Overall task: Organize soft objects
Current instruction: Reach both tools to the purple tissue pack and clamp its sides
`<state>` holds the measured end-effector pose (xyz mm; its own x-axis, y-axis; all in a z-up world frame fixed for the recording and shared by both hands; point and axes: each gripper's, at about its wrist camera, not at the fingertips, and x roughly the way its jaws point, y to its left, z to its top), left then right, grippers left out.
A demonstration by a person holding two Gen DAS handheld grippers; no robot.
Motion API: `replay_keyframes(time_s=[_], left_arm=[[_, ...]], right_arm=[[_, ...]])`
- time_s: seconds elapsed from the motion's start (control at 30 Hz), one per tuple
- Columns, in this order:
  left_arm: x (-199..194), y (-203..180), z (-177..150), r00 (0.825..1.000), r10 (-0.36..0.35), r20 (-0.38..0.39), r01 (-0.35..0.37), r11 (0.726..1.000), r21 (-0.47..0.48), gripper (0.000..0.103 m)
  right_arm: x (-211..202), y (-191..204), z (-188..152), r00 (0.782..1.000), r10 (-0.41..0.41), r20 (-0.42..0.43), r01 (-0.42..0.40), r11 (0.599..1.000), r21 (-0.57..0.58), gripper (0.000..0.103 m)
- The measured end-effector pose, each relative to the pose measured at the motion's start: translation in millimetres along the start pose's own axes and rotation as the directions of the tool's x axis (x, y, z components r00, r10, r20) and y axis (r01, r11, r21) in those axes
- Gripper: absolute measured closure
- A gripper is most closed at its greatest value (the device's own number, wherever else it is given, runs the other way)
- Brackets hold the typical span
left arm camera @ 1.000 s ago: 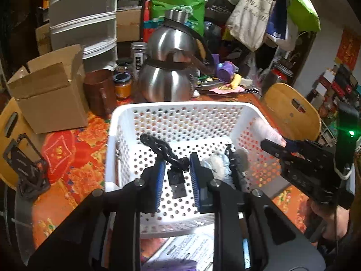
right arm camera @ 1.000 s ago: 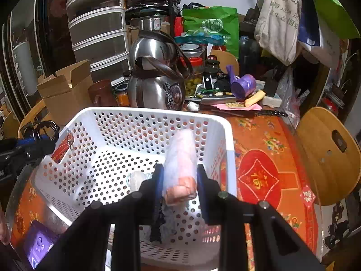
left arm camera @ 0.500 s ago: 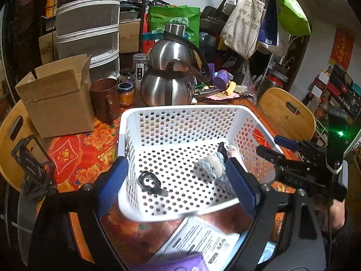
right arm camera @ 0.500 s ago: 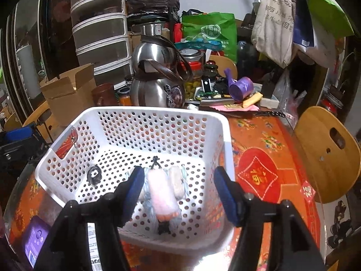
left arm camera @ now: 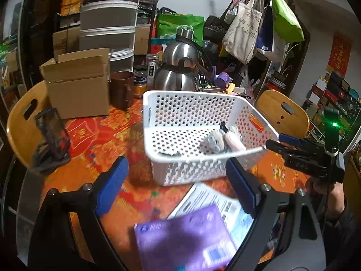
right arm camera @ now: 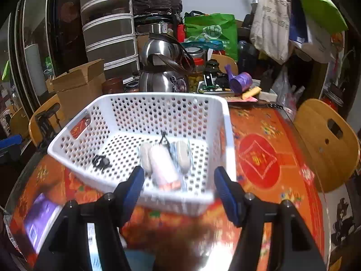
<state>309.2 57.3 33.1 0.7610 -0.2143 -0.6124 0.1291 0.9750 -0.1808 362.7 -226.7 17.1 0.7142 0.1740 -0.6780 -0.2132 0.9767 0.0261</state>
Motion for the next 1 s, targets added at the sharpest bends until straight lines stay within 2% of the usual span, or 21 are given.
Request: replay_keyframes(time_s=[0.13, 0.23, 0.4, 0.53, 0.67, 1.0], left_arm=[[-28.3, 10.9, -41.8, 1.000, 0.013, 0.029, -0.013, 1.000, 0.009, 0.016], [-38.7, 21.8, -74.6, 1.000, -0.009, 0.029, 0.010, 0.999, -0.033, 0.016], [-53.7, 35.2, -122.7, 0.999, 0.002, 0.040, 0.001, 0.998, -0.066, 0.016], [-62.0, 32.0, -149.5, 0.999, -0.006, 0.044, 0.008, 0.999, -0.042, 0.016], [-61.3, 31.2, -167.9, 0.999, -0.036, 0.039, 0.038, 0.999, -0.029, 0.016], [-38.1, 39.6, -184.6, 0.996, -0.090, 0.007, 0.090, 0.994, -0.065, 0.016]], right_arm=[[-30.8, -0.7, -35.7, 0.999, 0.019, 0.029, -0.020, 1.000, 0.010, 0.035], [-47.6, 0.8, -65.8, 0.999, 0.011, 0.045, -0.012, 1.000, 0.026, 0.035], [-66.3, 9.2, -107.1, 0.998, 0.039, 0.051, -0.042, 0.998, 0.056, 0.035], [-80.0, 28.3, -134.9, 0.996, 0.041, 0.078, -0.043, 0.999, 0.030, 0.035], [-83.5, 51.8, -149.3, 0.990, 0.119, 0.069, -0.119, 0.993, -0.004, 0.035], [-79.0, 102.7, -154.5, 0.975, 0.208, 0.076, -0.201, 0.975, -0.099, 0.035]])
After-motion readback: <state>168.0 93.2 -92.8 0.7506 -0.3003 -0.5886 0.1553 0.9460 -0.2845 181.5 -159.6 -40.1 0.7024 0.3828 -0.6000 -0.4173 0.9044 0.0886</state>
